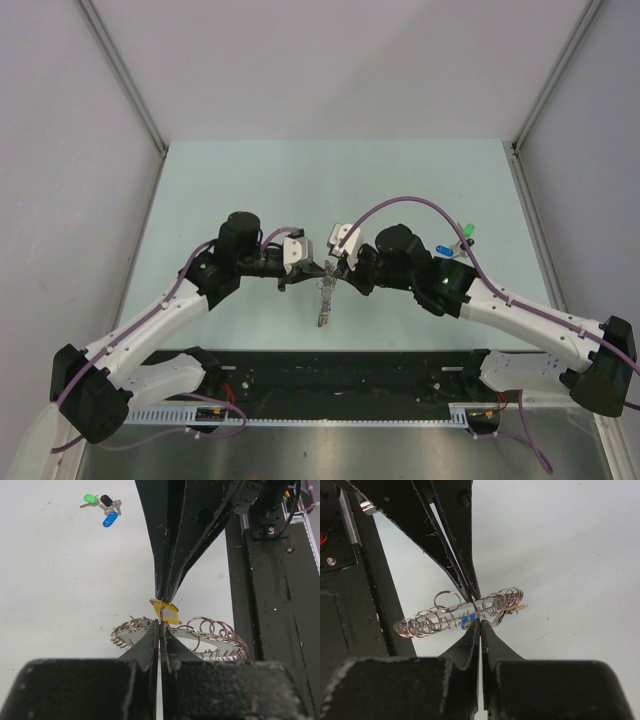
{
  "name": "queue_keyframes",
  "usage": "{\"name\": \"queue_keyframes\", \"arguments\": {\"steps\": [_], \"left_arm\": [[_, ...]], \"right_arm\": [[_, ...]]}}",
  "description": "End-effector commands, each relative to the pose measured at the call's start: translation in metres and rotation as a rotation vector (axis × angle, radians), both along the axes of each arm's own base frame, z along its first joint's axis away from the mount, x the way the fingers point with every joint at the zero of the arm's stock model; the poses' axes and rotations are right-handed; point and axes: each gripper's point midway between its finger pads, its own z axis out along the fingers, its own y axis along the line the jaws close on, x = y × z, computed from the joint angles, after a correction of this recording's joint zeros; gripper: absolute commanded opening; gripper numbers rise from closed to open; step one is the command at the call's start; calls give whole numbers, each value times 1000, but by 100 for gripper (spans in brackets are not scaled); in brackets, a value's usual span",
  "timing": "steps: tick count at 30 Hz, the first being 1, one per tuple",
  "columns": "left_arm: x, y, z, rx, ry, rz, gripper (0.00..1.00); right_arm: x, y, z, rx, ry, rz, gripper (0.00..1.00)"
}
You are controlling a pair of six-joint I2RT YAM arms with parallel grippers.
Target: Put the keys on the keyring
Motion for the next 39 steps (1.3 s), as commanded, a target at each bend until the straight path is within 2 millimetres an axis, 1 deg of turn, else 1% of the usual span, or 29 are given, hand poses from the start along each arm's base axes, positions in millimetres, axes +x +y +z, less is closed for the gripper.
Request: {"name": "queue_keyframes", "arguments": {"steps": [1,13,20,24,32,39], "left_arm": [[-6,-4,18,-56,-49,-43,0],[-6,-4,18,-54,-48,-42,0],[-1,-3,17,-50,-59,-15,0],[0,-2,18,-50,-63,-9,0],[-1,-3,18,-52,-59,-14,0],[-1,-3,19,-54,-61,-14,0]], "right_arm": [[5,10,26,78,-33,1,0],[3,12,27,84,-28,11,0],[4,1,22,52,-22,-25,0],[1,-2,25,58,-20,-24,0],[1,6,30,83,-29,0,0],[1,9,28,87,-23,9,0]]}}
